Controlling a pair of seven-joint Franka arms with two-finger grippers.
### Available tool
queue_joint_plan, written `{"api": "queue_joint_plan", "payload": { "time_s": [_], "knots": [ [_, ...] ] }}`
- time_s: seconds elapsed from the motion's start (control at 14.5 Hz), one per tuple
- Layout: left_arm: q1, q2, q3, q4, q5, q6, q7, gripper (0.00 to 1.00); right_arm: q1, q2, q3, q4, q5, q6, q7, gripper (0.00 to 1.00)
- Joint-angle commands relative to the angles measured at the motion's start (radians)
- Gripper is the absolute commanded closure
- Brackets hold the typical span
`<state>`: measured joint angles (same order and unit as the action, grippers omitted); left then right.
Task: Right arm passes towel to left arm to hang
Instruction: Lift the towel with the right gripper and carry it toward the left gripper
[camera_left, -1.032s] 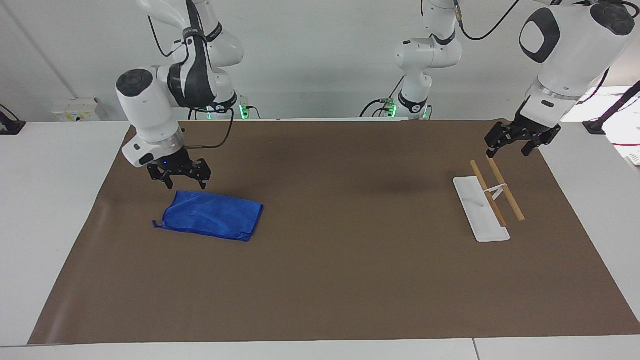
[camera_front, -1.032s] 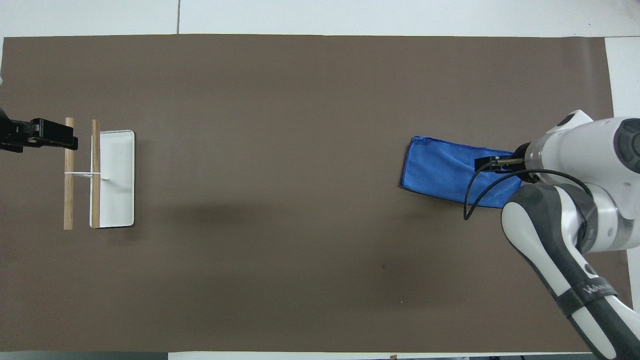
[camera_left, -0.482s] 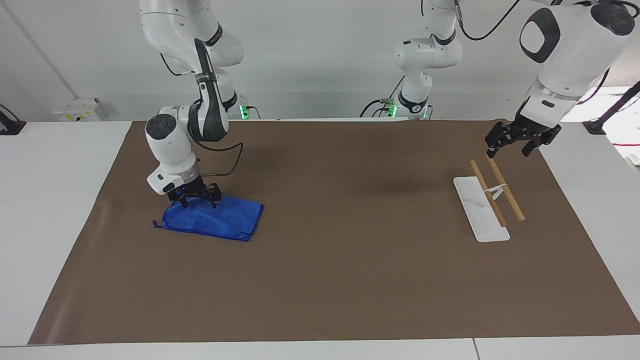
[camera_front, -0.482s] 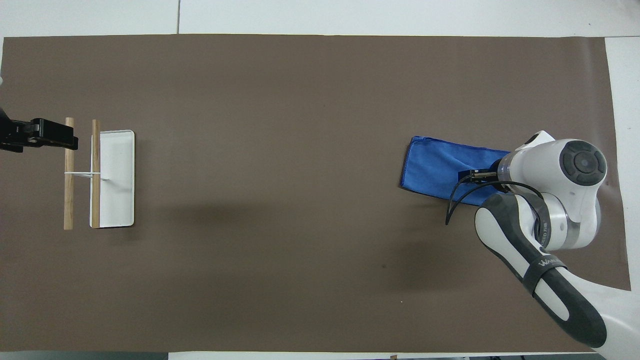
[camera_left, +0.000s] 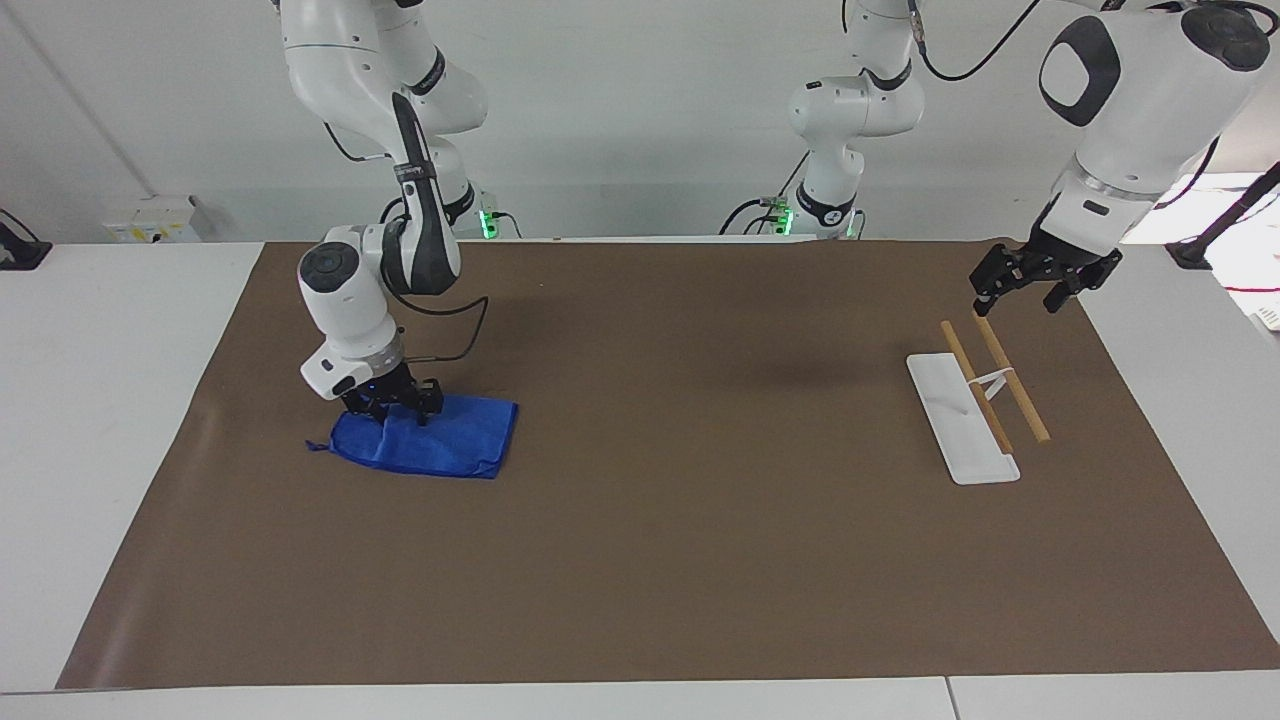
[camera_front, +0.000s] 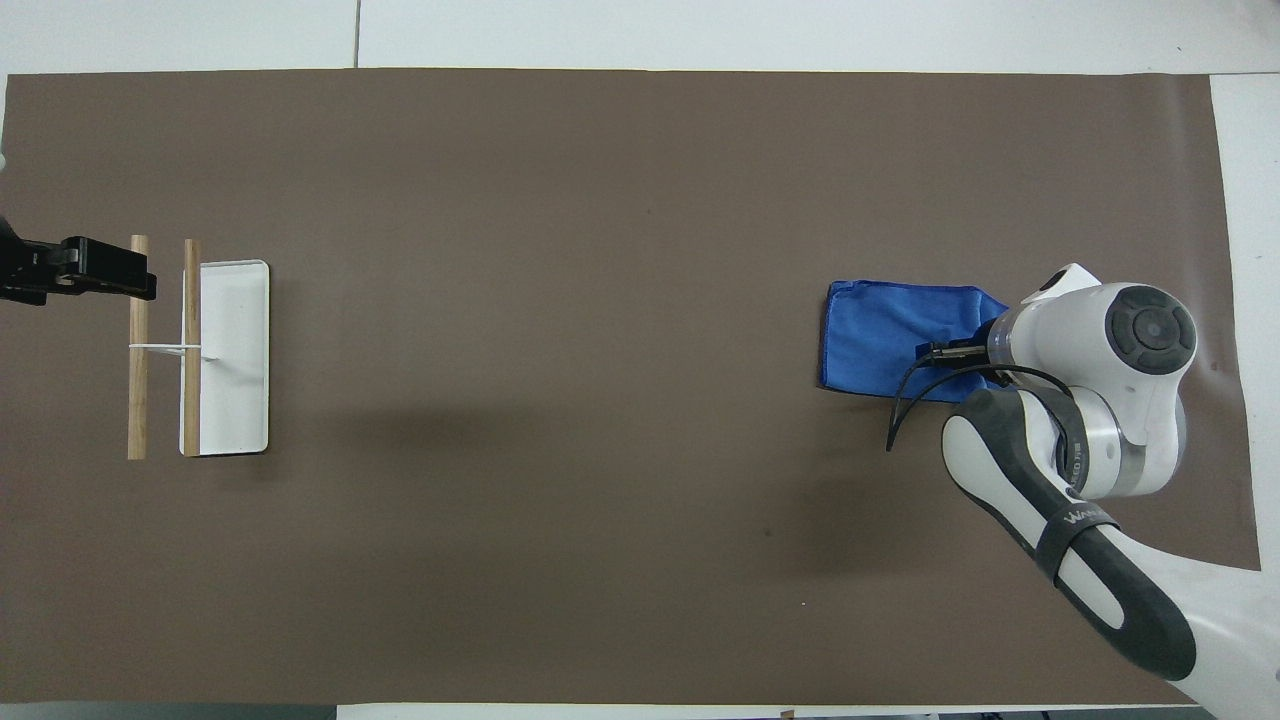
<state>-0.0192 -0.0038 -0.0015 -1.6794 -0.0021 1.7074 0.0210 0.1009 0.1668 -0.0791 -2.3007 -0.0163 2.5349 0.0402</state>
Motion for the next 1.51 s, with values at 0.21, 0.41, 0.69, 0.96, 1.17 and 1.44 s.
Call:
{"api": "queue_joint_plan", "payload": {
  "time_s": [0.21, 0.41, 0.69, 0.96, 1.17, 1.44],
  "knots": [
    [0.002, -0.008, 0.0, 0.003, 0.019, -0.014, 0.007, 0.0, -0.001, 0.004, 0.004, 0.044, 0.015, -0.089, -0.016, 1.0],
    [0.002, -0.008, 0.0, 0.004, 0.019, -0.014, 0.007, 0.0, -0.001, -0.027, 0.004, 0.121, 0.015, -0.224, -0.014, 1.0],
    [0.002, -0.008, 0.0, 0.003, 0.019, -0.014, 0.007, 0.0, 0.006, -0.07, 0.016, 0.252, 0.018, -0.436, 0.01, 1.0],
    [0.002, -0.008, 0.0, 0.004, 0.019, -0.014, 0.007, 0.0, 0.023, -0.056, 0.054, 0.461, 0.093, -0.626, 0.102, 1.0],
    [0.002, -0.008, 0.0, 0.004, 0.019, -0.014, 0.007, 0.0, 0.045, -0.047, 0.056, 0.539, 0.237, -0.637, 0.163, 1.0],
    [-0.004, -0.008, -0.002, 0.003, 0.019, -0.021, 0.007, 0.0, 0.109, -0.026, 0.058, 0.57, 0.452, -0.528, 0.355, 1.0]
  ]
}}
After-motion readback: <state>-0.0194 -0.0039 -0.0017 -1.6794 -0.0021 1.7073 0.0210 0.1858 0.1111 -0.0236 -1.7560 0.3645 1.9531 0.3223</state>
